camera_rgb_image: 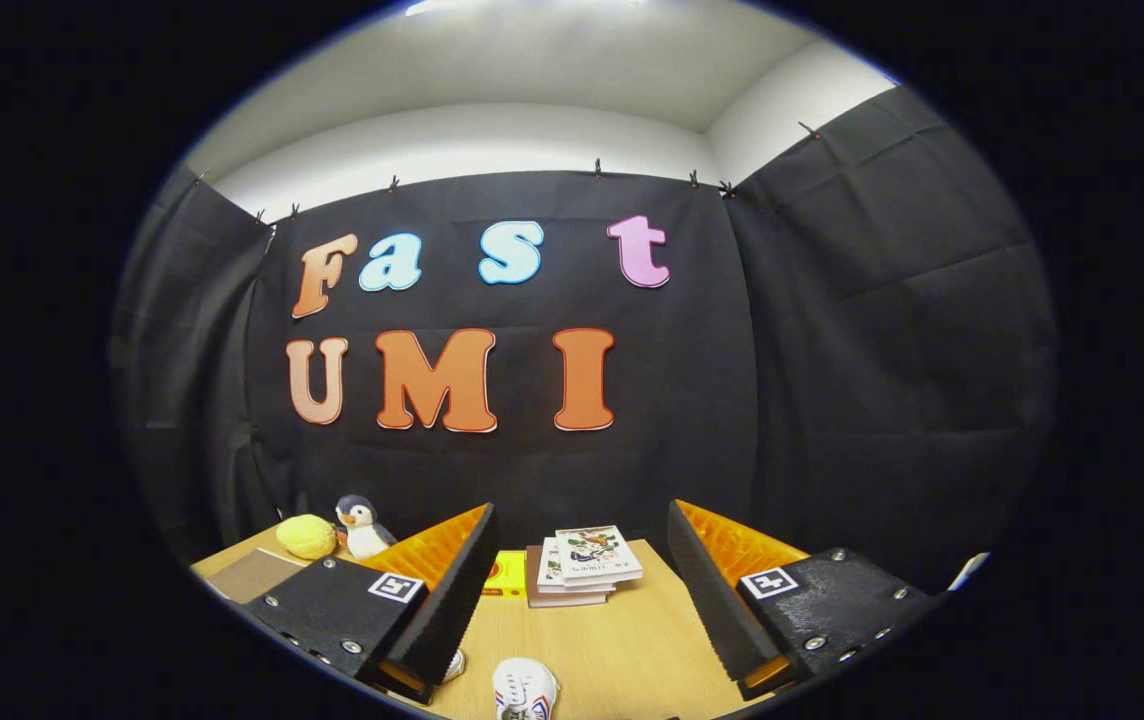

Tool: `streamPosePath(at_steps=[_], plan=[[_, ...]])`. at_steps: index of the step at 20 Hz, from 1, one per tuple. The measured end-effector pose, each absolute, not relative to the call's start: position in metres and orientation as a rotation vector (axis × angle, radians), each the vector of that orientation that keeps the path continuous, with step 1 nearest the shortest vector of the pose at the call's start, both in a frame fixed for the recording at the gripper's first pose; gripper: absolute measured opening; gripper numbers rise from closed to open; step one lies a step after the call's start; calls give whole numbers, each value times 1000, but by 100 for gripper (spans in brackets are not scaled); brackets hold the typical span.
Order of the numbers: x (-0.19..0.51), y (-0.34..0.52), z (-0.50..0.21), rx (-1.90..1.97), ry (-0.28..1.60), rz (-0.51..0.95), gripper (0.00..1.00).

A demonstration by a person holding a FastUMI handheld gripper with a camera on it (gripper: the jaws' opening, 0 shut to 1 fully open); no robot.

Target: Open the storage box then place both shoes into the box .Put the left shoe in first, then the right shoe, with the right side of both shoes facing outward in a uniform manner.

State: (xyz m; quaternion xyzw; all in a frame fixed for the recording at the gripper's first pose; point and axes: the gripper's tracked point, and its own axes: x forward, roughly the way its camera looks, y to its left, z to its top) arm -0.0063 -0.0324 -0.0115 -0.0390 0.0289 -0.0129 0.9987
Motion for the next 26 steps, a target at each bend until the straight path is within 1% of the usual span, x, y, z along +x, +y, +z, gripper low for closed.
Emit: streamPosePath(at_steps=[5,11,14,16,19,26], plan=[[-6,-40,-28,-126,92,-28,99],[0,-22,-70,-107,176,43,99],[3,-2,-99,-56,247,115,99],[3,17,-128,-2,300,193,99],[-1,46,-176,155,425,293,99],[-12,98,-260,440,659,438,98]])
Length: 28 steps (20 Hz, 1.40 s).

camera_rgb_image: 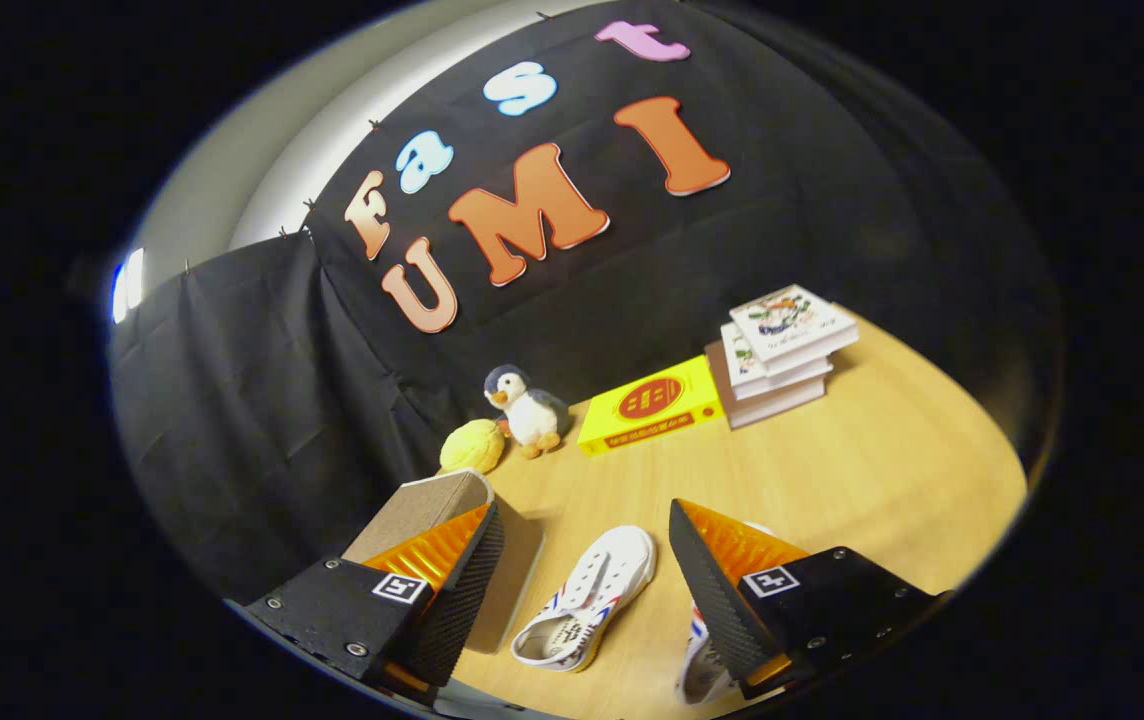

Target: Open the storage box then place both shoes into the box .Put the left shoe in first, then the right shoe, with the right side of both shoes facing outward in a uniform manner.

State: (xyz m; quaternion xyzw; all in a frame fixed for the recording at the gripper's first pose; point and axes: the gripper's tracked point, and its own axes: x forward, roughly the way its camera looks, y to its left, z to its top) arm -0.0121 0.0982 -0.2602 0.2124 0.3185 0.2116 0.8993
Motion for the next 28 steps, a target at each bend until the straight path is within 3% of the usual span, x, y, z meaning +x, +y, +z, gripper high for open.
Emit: streamPosePath(at_steps=[15,28], plan=[[-52,250,-315,808,1008,801,98],[-76,300,-317,1019,1167,946,97]])
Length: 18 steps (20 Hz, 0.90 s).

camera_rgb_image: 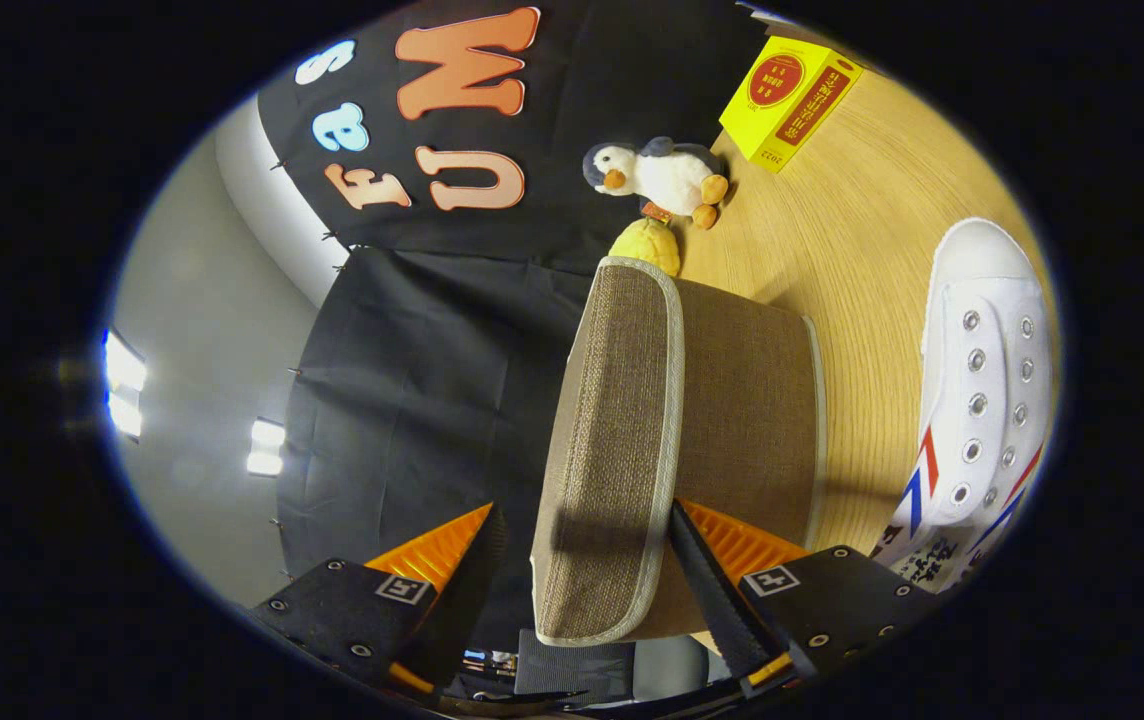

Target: Open the storage box then place both shoes into the box .Put the left shoe in first, then the right shoe, with the right side of both shoes facing outward in a uniform manner.

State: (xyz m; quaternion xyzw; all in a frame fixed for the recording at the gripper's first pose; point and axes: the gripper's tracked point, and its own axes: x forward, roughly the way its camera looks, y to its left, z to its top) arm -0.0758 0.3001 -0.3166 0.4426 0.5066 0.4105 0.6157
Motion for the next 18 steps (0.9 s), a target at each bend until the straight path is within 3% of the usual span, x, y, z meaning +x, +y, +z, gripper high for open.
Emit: streamPosePath(at_steps=[4,8,12,13,18], plan=[[-69,286,-305,1098,1136,918,91],[-65,281,-311,1109,1125,877,54],[-58,280,-304,1112,1092,843,5],[-55,282,-285,1152,1054,854,1],[-58,303,-252,1053,976,884,0]])
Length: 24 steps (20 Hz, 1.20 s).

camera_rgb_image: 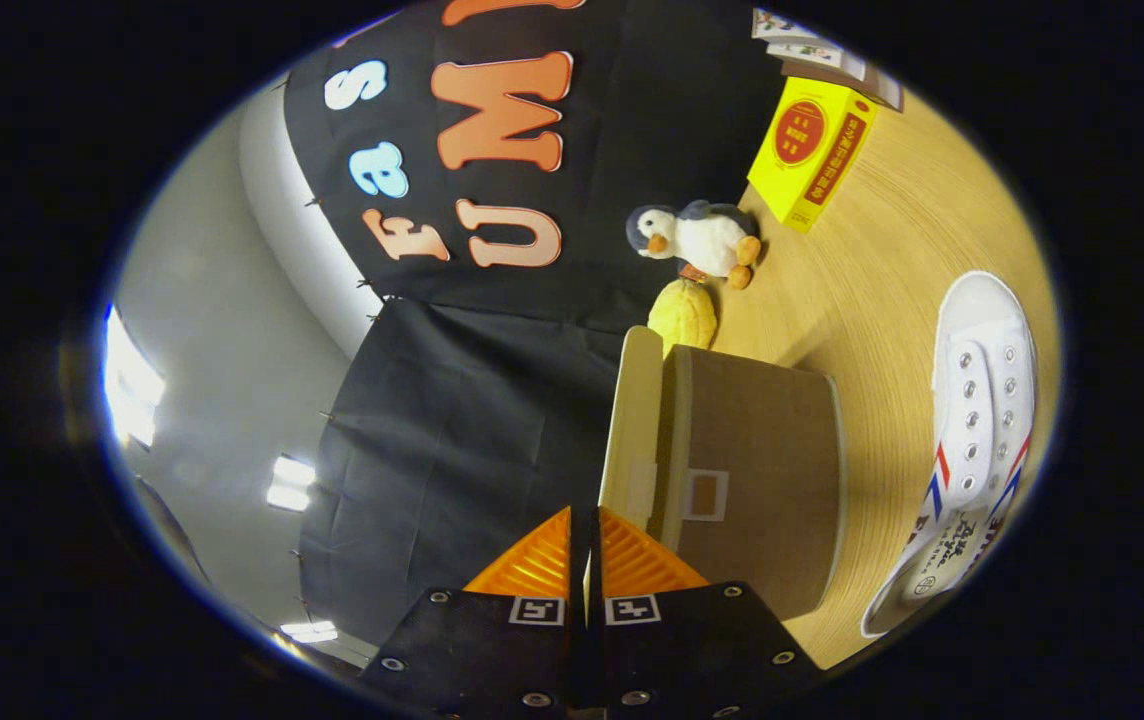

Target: Open the storage box then place both shoes into the box .Put the left shoe in first, then the right shoe, with the right side of both shoes facing outward in a uniform manner.

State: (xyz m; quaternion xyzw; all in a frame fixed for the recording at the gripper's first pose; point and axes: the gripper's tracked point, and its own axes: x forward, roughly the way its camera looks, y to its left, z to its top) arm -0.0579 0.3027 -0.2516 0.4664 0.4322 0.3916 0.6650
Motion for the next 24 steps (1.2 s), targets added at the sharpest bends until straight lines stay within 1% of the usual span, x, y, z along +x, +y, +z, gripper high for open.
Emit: streamPosePath(at_steps=[2,6,7,8,10,11,12,13,15,17,20,24], plan=[[-62,305,-272,990,1017,853,1],[-67,302,-278,1094,1067,755,1],[-71,300,-283,1081,1088,733,7],[-72,300,-288,1076,1098,710,8],[-75,305,-286,1060,1085,693,18],[-76,311,-288,1015,1075,691,19],[-77,316,-287,977,1064,685,19],[-74,317,-282,955,1041,672,10],[-68,336,-239,1013,968,709,3],[-69,363,-196,1038,897,773,2],[-75,417,-160,982,864,843,3],[-93,486,-144,870,878,914,3]])
